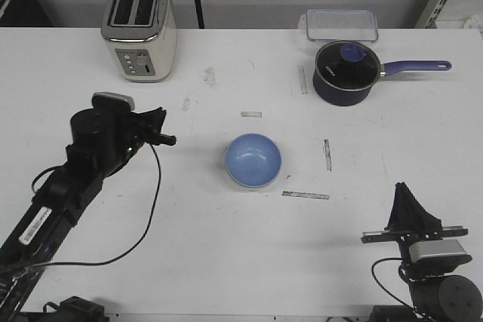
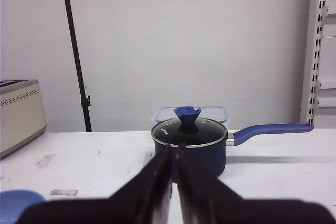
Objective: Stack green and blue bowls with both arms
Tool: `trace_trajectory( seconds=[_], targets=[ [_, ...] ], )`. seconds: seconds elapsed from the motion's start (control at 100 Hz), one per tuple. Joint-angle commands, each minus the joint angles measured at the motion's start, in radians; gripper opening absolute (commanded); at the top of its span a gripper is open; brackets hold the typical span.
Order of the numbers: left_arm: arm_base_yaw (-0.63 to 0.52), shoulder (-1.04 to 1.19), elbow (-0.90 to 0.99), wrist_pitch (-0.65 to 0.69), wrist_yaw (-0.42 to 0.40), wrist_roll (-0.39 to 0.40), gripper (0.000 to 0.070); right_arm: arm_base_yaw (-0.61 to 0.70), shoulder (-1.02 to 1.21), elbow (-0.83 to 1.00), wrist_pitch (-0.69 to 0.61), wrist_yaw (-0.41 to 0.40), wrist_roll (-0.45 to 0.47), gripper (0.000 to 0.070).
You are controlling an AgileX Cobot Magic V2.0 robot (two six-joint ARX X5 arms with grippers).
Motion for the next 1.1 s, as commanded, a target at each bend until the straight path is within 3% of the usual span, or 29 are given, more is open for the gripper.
trace_trajectory(
  seconds=[0.0,0.2,0.54,0.65,0.86,1.09],
  targets=[
    [0.037,-0.054,-0.073,0.092,0.0,0.055,0.0,0.001,-0.002,-0.003,0.008,0.0,0.01,0.0007],
    [0.187,-0.245,-0.345,0.335,-0.003,0.188,0.0001,0.001,-0.002,-0.003,0.008,0.0,0.01,0.0007],
    [0.306,-0.576,-0.723,0.549,-0.011,0.196,0.0001,0.001,-0.002,-0.003,0.008,0.0,0.01,0.0007],
    [0.315,-0.694,-0.8,0.515,-0.021,0.195,0.0001,0.001,-0.002,-0.003,0.008,0.0,0.01,0.0007],
    [0.315,-0.85,-0.818,0.33,-0.022,0.195,0.0001,0.001,-0.002,-0.003,0.008,0.0,0.01,0.0007],
    [0.315,-0.924,-0.818,0.317,-0.021,0.195,0.0001,0.001,-0.002,-0.003,0.008,0.0,0.01,0.0007]
  ],
)
